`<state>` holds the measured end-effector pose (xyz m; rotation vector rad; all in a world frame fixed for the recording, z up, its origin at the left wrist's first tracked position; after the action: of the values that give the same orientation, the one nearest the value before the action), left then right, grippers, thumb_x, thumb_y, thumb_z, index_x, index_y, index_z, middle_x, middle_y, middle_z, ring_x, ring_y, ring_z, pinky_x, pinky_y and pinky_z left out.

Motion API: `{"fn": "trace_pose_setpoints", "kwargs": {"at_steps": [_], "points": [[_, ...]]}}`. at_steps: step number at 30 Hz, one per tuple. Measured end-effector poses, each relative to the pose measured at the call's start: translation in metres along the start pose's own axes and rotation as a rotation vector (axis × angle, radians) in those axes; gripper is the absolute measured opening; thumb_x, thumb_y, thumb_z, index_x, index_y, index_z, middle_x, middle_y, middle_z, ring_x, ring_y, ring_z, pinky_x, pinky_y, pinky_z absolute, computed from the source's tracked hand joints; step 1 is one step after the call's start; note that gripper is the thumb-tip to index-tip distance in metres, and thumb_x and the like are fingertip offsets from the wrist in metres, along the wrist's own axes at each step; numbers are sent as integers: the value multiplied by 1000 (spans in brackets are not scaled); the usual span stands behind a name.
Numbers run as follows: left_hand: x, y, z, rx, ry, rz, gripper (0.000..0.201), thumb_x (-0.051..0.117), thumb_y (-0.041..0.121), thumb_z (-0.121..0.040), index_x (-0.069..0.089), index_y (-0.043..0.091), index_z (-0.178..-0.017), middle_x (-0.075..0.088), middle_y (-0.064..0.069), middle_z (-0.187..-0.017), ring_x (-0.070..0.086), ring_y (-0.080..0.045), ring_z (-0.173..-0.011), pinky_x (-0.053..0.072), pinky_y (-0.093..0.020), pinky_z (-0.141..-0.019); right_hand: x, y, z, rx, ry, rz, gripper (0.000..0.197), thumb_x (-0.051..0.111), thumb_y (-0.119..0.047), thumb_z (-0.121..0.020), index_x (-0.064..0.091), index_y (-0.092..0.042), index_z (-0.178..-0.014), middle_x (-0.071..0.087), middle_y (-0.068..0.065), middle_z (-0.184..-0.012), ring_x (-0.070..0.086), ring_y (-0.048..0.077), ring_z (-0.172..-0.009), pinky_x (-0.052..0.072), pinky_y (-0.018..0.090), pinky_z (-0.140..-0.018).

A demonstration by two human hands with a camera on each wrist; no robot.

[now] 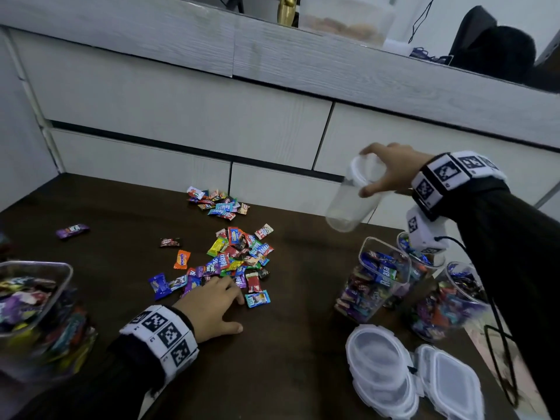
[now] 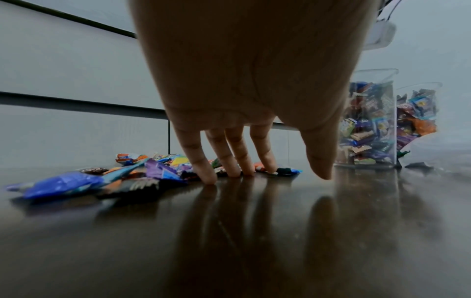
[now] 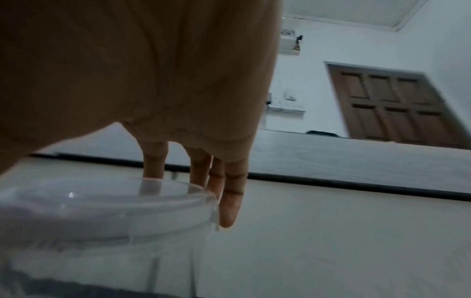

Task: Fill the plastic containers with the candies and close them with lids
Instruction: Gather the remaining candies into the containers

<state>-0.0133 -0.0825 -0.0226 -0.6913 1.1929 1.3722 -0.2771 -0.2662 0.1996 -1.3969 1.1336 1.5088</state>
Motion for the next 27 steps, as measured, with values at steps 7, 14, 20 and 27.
{"fn": "trace_pose_setpoints", "kwargs": {"at_steps": [7,14,20,27], "points": [[-5,-10,20,-6,129,478,84,77,51,-75,32,29,-143,41,14,-143,43,1,-126,40,-22,-103,-3,-94,78,-376,-110,-72,89,78,-50,-66,34,-31,-140,50,7,-126,42,26,-118,39,41,-102],[-5,1,51,163,265,710,116,88,65,-41,28,44,-138,44,22,-139,38,18,-123,32,-10,-101,51,-141,136,-558,-252,-140,91,79,-53,-64,34,-34,-140,44,3,-116,36,22,-111,37,44,-103],[-7,14,62,209,206,780,115,93,47,-41,33,35,-139,52,16,-136,46,3,-127,36,-26,-111,77,-153,150,-628,-257,-160,97,78,-53,-65,27,-35,-145,30,-5,-105,21,11,-100,37,41,-100],[3,22,56,261,229,847,88,94,21,-55,50,29,-132,62,9,-129,54,-2,-124,38,-32,-112,77,-148,145,-543,-300,-518,75,76,-46,-75,42,-22,-138,52,-2,-129,46,12,-115,40,27,-101]]}}
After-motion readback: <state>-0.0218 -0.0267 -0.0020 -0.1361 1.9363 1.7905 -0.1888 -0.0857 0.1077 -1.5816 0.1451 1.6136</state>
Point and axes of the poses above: each hand's wrist, its own z-axis away from the middle knuckle, its own x-axis out of the palm, y = z × x, the point moved 1 cm from there along -z, towards the middle knuckle
